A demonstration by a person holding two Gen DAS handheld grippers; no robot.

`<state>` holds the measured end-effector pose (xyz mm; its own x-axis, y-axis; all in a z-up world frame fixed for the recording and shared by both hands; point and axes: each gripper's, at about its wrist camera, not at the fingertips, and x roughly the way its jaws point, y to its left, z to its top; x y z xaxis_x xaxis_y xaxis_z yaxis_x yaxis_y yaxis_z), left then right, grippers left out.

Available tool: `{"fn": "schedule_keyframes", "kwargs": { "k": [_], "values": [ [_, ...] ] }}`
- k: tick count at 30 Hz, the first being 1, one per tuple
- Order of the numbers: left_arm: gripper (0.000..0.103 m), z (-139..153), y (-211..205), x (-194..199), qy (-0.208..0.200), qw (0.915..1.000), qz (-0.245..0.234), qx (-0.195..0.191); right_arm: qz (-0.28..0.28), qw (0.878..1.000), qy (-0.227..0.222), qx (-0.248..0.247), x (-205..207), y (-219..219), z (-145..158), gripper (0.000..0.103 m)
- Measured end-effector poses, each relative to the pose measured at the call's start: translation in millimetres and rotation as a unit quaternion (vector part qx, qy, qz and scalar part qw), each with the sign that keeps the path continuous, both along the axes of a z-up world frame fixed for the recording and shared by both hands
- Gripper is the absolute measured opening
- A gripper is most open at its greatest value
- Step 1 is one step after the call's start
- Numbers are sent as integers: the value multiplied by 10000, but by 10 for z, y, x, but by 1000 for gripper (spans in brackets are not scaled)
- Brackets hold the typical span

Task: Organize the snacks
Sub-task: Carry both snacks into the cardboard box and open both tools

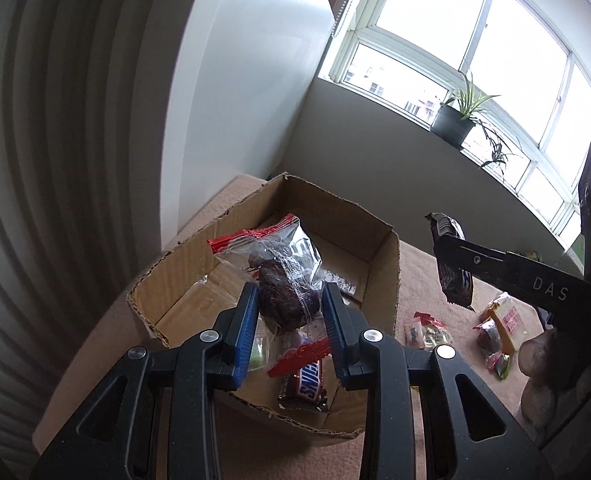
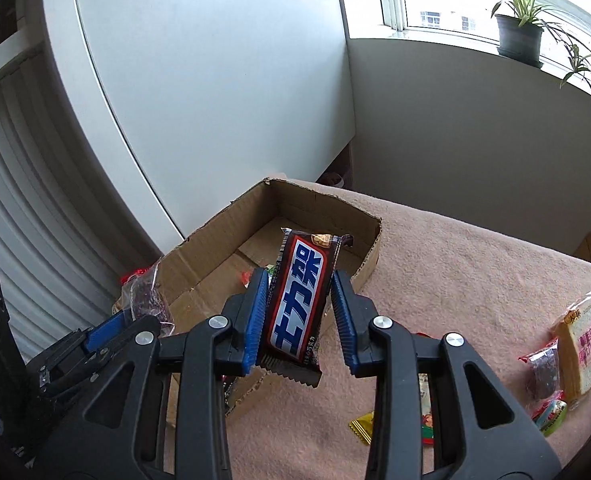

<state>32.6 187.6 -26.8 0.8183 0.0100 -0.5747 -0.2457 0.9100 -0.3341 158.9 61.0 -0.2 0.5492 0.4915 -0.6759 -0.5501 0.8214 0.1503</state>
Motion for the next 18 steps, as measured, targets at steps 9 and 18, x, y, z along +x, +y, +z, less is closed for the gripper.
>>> {"fn": "schedule_keyframes", "kwargs": {
  "k": [9,18],
  "values": [
    [32,-30,31,31,86,10000,16,47,17,9996,190,-205,345,400,-187,34],
    [53,-27,83,44,91,9998,140,90,-60,10000,65,0,339,303,-117,80]
  ]
}}
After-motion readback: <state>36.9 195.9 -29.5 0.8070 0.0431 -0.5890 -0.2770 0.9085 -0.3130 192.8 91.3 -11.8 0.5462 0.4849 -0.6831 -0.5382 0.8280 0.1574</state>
